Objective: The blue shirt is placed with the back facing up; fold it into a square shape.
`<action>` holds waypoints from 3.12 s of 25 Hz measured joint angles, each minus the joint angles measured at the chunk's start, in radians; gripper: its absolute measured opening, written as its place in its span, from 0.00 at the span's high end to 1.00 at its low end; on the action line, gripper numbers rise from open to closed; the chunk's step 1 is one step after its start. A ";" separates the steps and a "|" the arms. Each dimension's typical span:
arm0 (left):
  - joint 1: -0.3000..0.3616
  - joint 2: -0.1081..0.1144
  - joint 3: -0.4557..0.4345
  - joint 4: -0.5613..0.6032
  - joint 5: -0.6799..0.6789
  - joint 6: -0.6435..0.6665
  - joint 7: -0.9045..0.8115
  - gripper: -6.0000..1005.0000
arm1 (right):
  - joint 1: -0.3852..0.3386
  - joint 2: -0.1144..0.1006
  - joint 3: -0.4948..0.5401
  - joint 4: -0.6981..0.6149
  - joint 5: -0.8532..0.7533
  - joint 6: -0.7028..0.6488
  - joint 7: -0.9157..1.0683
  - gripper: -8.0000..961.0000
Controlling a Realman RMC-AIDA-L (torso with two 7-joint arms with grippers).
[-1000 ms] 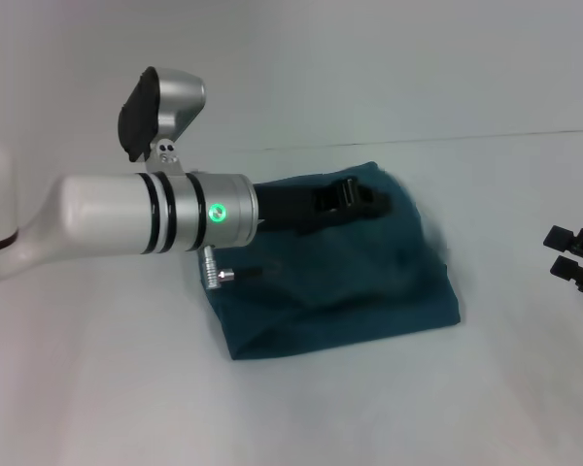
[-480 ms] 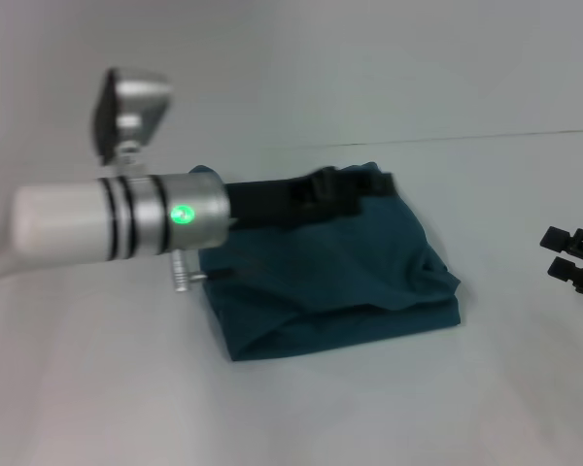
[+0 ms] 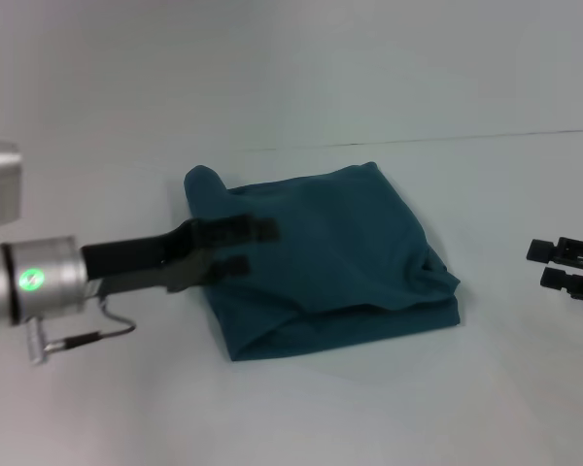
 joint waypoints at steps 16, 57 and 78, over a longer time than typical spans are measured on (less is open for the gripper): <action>0.141 0.007 -0.146 0.092 0.063 0.176 0.029 0.10 | 0.288 -0.018 -0.002 -0.112 -0.413 -0.043 0.276 0.24; 0.146 -0.004 -0.210 -0.006 0.085 0.094 -0.004 0.10 | 0.432 0.069 -0.160 -0.143 -0.590 0.114 0.394 0.25; 0.146 -0.003 -0.217 -0.010 0.085 0.075 0.007 0.10 | 0.454 0.102 -0.227 -0.093 -0.589 0.198 0.416 0.48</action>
